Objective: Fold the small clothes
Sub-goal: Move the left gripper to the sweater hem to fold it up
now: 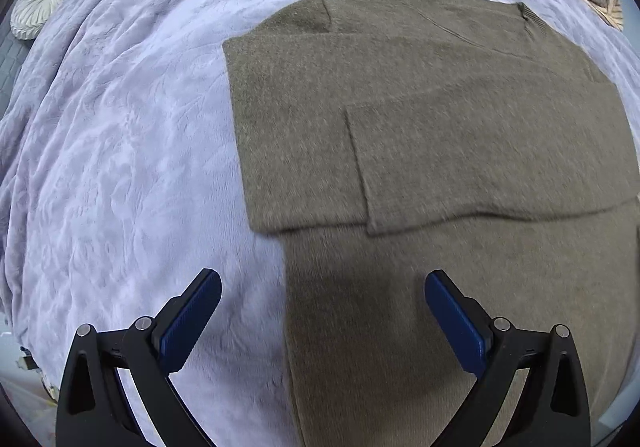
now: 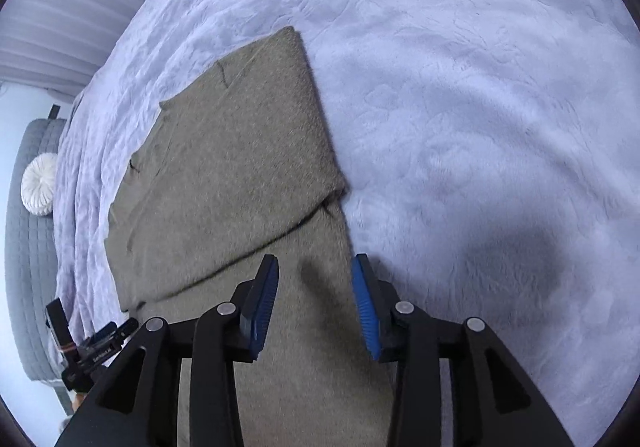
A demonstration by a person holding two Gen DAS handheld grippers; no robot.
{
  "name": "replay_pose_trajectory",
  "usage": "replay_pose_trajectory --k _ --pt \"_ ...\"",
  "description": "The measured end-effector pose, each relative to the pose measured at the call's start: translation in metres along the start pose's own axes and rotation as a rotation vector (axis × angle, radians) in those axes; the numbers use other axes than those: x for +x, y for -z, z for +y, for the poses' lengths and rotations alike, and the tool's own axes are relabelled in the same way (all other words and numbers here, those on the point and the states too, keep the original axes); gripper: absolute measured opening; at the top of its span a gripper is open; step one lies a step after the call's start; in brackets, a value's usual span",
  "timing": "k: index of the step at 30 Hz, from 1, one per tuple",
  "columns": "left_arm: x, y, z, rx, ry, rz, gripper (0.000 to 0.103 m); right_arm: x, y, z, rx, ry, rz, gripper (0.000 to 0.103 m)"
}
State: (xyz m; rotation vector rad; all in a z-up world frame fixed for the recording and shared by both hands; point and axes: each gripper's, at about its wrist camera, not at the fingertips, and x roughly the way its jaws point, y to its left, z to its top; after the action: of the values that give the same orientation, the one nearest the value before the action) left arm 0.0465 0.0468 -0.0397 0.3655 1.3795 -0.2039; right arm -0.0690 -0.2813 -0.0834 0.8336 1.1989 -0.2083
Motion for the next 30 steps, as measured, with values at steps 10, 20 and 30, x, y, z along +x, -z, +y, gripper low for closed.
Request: replay_pose_trajectory --k 10,20,30 --pt "-0.020 0.036 -0.015 0.016 0.038 0.070 0.102 -0.004 0.042 0.028 -0.075 -0.024 0.101 0.044" --pt "-0.039 0.082 -0.027 0.033 0.059 0.136 0.102 -0.005 0.079 0.051 -0.109 -0.031 0.180 0.045" --pt "-0.044 0.145 -0.038 0.096 0.107 0.252 0.102 -0.002 0.117 0.063 -0.198 -0.017 0.259 0.045"
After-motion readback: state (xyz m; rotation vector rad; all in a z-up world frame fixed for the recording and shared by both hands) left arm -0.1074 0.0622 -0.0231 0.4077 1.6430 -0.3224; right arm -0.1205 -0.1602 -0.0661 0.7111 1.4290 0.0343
